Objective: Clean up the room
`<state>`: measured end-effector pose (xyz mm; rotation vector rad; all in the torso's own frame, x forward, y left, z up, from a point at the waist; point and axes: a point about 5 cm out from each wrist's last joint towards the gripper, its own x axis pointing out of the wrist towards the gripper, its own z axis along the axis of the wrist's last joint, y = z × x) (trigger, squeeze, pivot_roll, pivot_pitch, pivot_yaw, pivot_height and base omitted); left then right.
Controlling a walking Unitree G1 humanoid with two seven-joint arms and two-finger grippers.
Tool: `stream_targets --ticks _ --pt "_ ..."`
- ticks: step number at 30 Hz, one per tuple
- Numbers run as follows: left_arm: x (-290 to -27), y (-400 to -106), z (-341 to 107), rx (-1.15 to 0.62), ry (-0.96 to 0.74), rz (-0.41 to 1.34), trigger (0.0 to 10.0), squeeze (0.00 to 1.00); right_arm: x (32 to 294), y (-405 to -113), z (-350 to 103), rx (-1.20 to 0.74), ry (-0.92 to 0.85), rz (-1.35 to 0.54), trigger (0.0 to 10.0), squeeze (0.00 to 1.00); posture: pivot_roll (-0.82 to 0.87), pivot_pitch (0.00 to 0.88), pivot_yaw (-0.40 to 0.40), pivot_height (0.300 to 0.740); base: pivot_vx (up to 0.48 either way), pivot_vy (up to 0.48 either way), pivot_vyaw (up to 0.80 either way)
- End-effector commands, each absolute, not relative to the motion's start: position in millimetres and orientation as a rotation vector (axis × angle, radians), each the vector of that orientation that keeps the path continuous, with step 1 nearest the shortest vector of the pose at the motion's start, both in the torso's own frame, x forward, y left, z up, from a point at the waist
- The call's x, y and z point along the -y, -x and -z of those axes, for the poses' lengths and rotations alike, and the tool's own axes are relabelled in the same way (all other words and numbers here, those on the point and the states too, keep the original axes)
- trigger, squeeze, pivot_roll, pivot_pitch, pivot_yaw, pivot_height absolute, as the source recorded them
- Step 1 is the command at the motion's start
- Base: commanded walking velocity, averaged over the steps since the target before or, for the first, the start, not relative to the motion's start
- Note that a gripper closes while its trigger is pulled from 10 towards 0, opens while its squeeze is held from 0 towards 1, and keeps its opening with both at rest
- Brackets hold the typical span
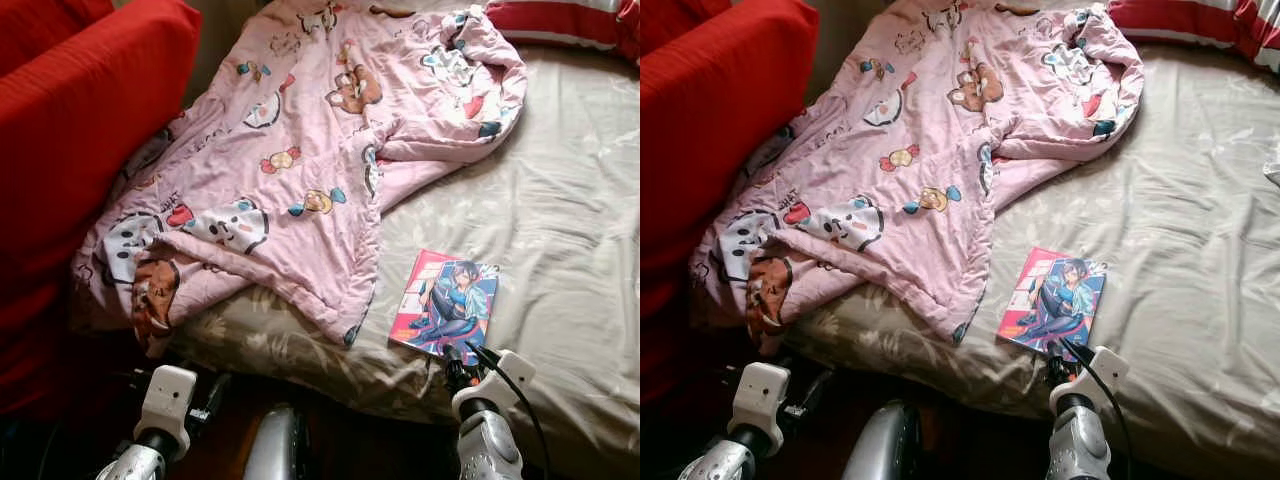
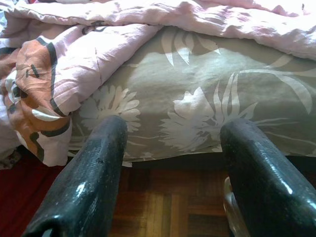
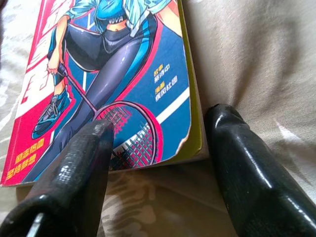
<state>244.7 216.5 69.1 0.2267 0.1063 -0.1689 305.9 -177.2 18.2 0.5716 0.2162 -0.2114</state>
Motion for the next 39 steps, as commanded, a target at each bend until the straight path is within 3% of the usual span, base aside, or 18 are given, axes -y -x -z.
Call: stream_targets --ticks 1,15,16,17,30,39 --pt "-224 -237 -63 -0.157 -0.246 0.165 10.0 0.00 154 -291 4 -0.346 -0.641 0.156 10.0 0.00 0.18 0.319 0.198 0.591 0.000 0.000 0.00" --pt "-223 -233 -64 -0.164 -0.258 0.173 10.0 0.00 129 -289 7 -0.381 -0.855 0.006 10.0 0.00 0.20 0.338 0.204 0.591 0.000 0.000 0.00" --pt "-223 -233 -64 -0.165 -0.259 0.173 10.0 0.00 129 -289 7 -0.382 -0.853 0.006 3.8 0.00 0.20 0.341 0.205 0.591 0.000 0.000 0.00" --pt "-224 -232 -64 -0.167 -0.261 0.172 10.0 0.00 128 -289 7 -0.381 -0.851 0.008 0.0 0.00 0.20 0.343 0.206 0.591 0.000 0.000 0.00" --pt "-222 -235 -61 -0.176 -0.262 0.176 10.0 0.00 134 -290 6 -0.357 -0.850 0.010 0.0 0.00 0.19 0.339 0.205 0.591 0.000 0.000 0.00" --pt "-221 -243 -61 -0.175 -0.269 0.176 10.0 0.00 140 -298 -4 -0.293 -0.817 0.033 0.0 0.00 0.17 0.285 0.202 0.591 0.000 0.000 0.00"
